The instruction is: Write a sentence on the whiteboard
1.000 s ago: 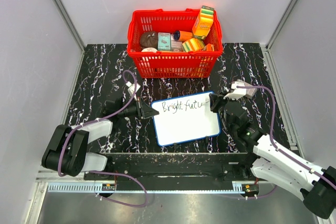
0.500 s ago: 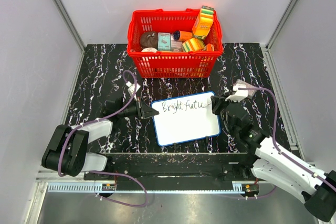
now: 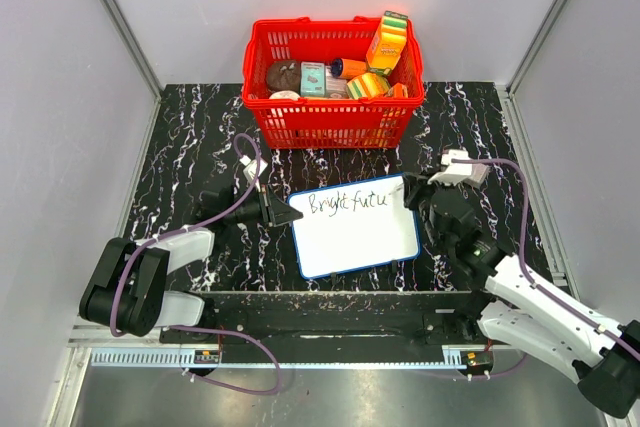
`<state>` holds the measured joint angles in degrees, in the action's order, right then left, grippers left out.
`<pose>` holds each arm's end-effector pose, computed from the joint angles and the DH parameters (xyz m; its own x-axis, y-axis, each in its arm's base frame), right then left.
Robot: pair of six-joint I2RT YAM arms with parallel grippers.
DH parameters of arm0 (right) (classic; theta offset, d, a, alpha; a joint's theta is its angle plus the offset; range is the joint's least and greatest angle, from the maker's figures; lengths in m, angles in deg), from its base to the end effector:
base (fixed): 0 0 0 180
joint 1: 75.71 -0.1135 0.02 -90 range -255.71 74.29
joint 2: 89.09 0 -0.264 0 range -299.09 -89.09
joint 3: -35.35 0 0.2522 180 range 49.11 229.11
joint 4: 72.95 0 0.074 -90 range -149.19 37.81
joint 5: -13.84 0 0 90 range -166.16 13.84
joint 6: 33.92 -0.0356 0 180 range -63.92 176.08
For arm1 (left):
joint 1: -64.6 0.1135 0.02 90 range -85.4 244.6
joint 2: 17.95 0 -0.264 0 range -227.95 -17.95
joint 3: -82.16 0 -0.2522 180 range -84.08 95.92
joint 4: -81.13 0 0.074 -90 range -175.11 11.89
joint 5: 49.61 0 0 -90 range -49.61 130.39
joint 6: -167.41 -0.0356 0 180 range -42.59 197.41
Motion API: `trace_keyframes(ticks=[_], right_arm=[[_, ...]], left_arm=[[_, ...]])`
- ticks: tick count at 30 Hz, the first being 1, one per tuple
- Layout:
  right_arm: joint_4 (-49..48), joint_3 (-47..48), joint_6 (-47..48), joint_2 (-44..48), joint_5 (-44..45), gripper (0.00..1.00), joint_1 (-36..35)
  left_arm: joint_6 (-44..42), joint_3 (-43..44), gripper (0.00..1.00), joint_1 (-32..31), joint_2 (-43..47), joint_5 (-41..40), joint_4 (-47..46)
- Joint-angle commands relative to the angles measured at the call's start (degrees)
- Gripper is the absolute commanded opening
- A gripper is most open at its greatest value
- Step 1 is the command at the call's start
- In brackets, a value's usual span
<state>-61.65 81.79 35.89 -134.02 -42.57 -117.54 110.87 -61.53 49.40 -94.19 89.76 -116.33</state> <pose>0.1527 0.1103 0.2890 -0.1705 0.2333 -0.9574 -0.0964 0.9630 0.2518 0.2249 -0.0891 0.1709 -0.7750 -0.1615 -0.6110 0.5037 0.4261 -0.7515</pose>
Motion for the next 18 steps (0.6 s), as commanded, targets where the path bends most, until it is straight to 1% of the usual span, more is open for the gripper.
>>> trace_keyframes(ticks=[1, 10, 18], right_arm=[[-3.8, 3.5, 2.3, -1.7, 2.2, 0.0, 0.5], [-5.0, 3.8, 1.9, -5.8, 2.5, 0.0, 0.7], [-4.4, 2.2, 1.0, -5.0, 1.6, 0.0, 1.1]], left_arm=[[-6.8, 0.6, 0.0, 0.3, -2.0, -6.8, 2.2], [-6.7, 0.6, 0.0, 0.3, -1.9, -6.7, 2.1], [-6.7, 0.6, 0.0, 0.3, -1.9, -6.6, 2.1]])
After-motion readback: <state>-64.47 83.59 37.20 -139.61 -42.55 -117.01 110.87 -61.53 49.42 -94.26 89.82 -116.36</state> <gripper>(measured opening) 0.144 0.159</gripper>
